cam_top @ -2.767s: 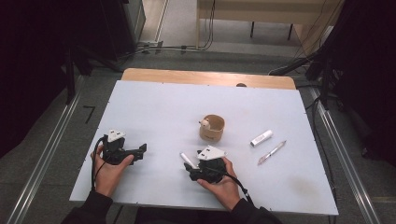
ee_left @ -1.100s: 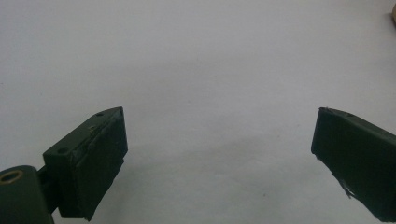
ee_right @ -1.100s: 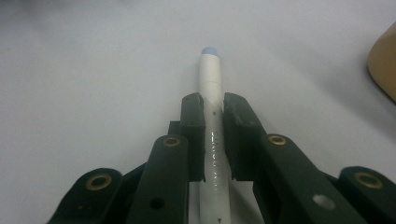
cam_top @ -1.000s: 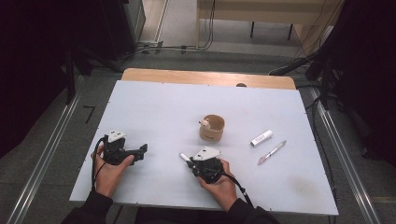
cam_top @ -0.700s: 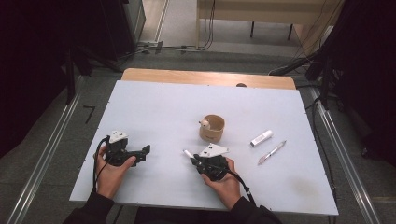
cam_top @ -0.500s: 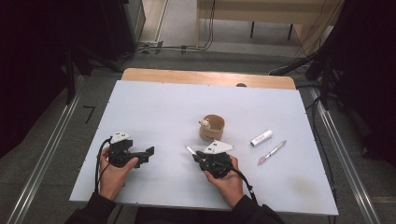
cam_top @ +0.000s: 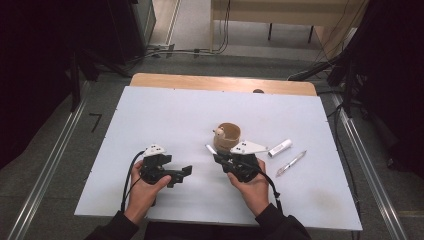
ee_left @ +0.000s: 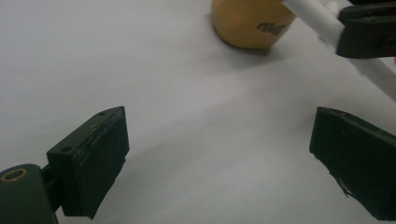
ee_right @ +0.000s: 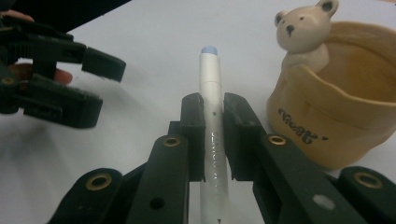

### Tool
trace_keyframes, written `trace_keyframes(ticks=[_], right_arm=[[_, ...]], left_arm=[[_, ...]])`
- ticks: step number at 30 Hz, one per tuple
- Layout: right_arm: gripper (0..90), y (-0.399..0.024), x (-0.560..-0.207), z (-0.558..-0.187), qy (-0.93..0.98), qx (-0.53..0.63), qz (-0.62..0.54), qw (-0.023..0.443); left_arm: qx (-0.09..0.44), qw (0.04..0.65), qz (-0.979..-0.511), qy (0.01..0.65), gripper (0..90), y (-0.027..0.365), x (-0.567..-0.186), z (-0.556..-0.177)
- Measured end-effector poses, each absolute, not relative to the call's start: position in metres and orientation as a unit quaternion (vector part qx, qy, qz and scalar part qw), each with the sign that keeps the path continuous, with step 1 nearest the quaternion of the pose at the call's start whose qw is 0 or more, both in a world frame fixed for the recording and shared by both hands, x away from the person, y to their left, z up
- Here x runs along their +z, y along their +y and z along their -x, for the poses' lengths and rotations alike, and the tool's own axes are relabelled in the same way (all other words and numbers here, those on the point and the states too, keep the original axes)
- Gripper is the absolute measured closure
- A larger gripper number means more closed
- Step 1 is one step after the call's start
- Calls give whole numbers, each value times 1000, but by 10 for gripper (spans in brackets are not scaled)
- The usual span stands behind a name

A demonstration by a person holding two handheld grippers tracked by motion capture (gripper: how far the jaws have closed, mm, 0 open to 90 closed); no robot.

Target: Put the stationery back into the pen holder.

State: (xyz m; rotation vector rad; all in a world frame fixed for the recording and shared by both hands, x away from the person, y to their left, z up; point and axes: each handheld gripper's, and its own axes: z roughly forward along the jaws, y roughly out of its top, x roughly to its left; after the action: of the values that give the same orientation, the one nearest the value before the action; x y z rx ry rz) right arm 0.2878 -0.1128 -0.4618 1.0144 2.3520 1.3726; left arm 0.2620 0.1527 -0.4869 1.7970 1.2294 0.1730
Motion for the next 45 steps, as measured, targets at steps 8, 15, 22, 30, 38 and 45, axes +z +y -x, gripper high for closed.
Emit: trace_keyframes(ticks=[8,15,22,30,38,45], right_arm=[[769,-116,-456,-291,796,481,-349,117],[769,-119,-453,-293,791,487,-351,116],[769,-120,-451,-293,787,493,-353,112],[769,-122,-451,-294,785,497,-354,111],[769,-122,-450,-293,783,499,-354,108],[769,-123,-451,-293,782,502,-355,106]], left_arm=[[44,479,-737,475,82,127,-483,-263],[7,504,-732,459,180,109,-480,-265],[-27,518,-726,451,245,93,-479,-268],[-51,530,-717,449,294,83,-479,-273],[-70,536,-708,454,326,73,-481,-278],[-81,540,-701,459,353,68,-482,-283]])
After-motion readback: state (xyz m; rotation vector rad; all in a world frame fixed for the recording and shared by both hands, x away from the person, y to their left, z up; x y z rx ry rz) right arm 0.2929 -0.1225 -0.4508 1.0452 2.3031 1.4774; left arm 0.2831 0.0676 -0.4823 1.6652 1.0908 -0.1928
